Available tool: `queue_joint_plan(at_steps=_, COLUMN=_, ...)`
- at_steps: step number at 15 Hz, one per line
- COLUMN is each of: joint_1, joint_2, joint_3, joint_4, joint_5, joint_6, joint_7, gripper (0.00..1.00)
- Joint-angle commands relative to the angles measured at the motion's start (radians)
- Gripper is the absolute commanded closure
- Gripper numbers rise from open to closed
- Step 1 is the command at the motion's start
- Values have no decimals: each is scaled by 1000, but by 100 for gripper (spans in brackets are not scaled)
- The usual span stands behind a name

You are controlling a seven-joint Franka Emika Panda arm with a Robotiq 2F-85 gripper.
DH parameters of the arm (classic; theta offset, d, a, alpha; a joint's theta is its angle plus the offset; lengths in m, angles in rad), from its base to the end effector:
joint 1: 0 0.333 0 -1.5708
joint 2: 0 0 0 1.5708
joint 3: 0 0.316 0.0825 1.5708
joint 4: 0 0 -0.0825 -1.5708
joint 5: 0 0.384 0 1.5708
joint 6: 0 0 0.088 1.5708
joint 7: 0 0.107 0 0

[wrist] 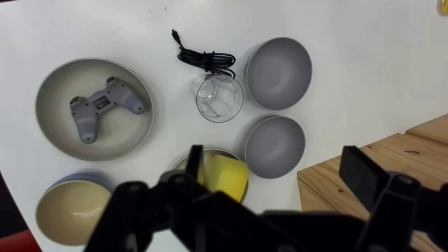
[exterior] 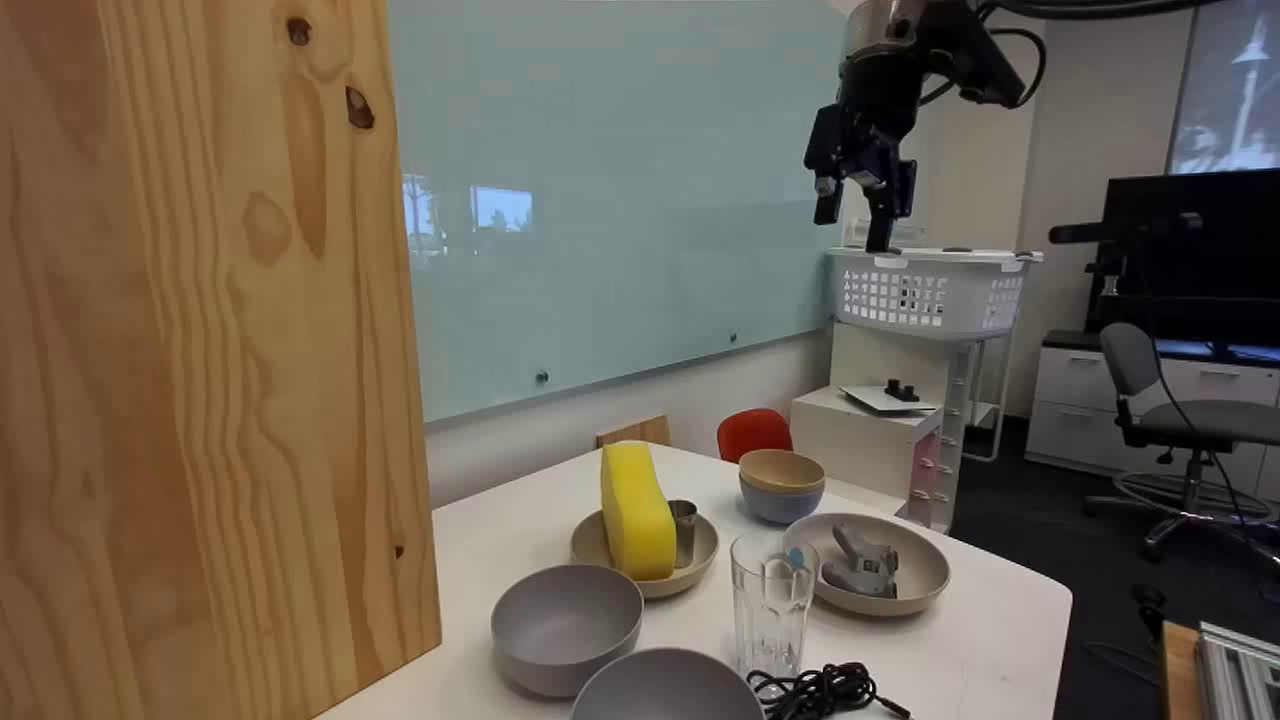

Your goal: Remove the brown bowl from the grey bowl

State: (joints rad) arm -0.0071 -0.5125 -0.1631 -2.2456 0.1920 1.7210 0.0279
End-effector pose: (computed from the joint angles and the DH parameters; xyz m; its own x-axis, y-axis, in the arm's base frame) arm 0.3930 -0.0596 0.5603 0.9790 -0.2018 -0.0301 -0.2025 -0.9428 -0.2650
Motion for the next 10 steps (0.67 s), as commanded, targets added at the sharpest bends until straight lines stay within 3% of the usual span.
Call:
queue_joint_plan(at_steps=1, joint_1=-31, joint_2=3, joint_3=24, joint_4=2, joint_5=12, joint_6=-4, joint_7=-12, gripper=0)
queue_joint_plan(at_steps=10, joint_1=-31, joint_2=3, joint_3=24, joint_4=2, joint_5=12, joint_6=-4, joint_7=-12, gripper=0)
